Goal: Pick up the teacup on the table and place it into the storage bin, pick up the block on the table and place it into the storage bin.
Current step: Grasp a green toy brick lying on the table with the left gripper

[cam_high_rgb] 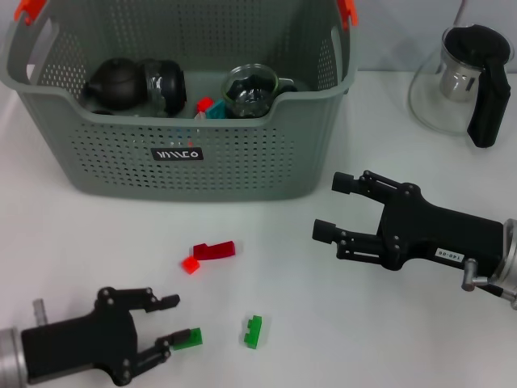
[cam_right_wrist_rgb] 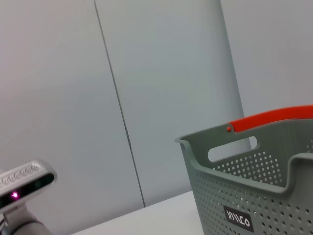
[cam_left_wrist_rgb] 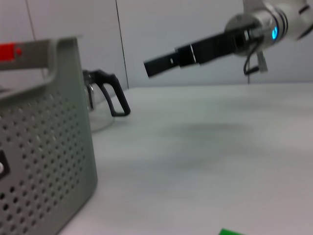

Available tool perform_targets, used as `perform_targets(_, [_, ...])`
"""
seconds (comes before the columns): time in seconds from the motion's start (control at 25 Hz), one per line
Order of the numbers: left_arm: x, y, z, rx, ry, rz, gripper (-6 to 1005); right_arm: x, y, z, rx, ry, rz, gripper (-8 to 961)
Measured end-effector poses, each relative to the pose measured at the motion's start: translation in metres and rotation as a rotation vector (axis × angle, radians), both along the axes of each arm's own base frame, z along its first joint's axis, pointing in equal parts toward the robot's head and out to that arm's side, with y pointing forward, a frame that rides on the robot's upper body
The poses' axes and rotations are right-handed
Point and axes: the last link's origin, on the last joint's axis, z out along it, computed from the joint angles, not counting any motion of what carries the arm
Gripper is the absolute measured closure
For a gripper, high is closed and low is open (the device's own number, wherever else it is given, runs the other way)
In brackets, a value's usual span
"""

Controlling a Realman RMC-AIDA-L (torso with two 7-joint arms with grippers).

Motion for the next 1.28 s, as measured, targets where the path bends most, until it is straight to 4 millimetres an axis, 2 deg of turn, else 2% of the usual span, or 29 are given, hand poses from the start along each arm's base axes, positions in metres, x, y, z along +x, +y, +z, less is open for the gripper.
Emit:
perform_targets(0.12, [-0.001, 0.0, -0.009, -0.006, 0.025, -0.002, 587, 0.0, 0.0, 0.0, 0.001, 0.0, 0.0, 43])
perform_targets(0.72, [-0.01, -0.003, -0.021, 0.002, 0.069, 0.037, 639, -0.001, 0.002, 0.001, -0.001, 0.007, -0.01, 44])
perform_targets(1.28, [-0.011, -0.005, -0.022, 0.004, 0.075, 0.035, 648, 0.0, 0.002, 0.002, -0.001, 0.006, -0.011, 44])
